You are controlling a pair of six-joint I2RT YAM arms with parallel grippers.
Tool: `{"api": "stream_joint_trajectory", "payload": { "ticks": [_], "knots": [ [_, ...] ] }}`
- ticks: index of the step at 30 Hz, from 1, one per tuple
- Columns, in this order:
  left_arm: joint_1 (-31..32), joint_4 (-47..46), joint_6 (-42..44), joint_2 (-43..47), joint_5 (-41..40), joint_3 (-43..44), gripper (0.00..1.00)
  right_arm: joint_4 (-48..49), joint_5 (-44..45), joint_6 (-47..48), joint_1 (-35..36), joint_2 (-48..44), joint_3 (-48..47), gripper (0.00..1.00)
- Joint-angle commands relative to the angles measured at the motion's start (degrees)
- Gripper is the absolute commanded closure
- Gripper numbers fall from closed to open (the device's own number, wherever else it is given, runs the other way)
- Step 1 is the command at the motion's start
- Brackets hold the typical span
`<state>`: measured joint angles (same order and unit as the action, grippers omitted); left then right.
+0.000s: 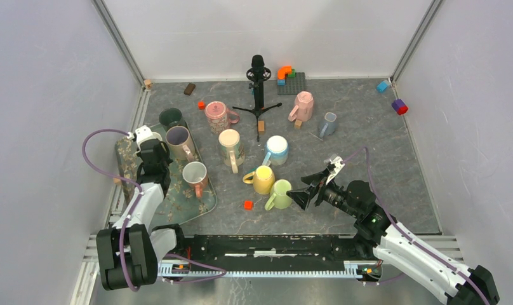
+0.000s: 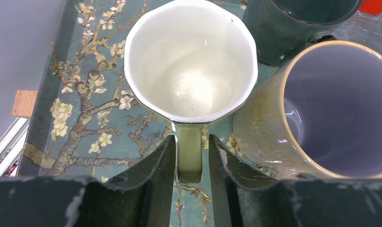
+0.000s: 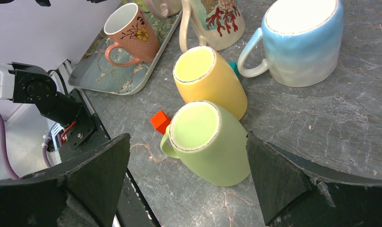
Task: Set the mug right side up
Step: Place the cup on the tray.
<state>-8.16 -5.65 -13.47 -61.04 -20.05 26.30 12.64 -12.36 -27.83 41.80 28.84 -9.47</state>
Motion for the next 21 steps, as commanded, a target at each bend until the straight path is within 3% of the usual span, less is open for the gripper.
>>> {"api": "stream_joint_trajectory", "payload": {
  "ticks": [1, 16, 21],
  "knots": [
    [0.24, 1.28, -2.82, 1.57, -1.28, 2.78, 0.59, 0.78, 0.71, -0.42, 0.19, -0.45, 0.19, 0.03],
    [0.27, 23.53, -9.92, 5.70, -4.81, 12.11, 0.40, -2.39, 0.98, -0.47, 0.15, 2.82, -3.84, 0.03],
    [0.33, 29.23, -11.97, 9.66, -2.49, 14.45, 0.01, -5.38, 2.46, -0.29, 0.14, 3.80, -5.93, 0.03]
  ]
}}
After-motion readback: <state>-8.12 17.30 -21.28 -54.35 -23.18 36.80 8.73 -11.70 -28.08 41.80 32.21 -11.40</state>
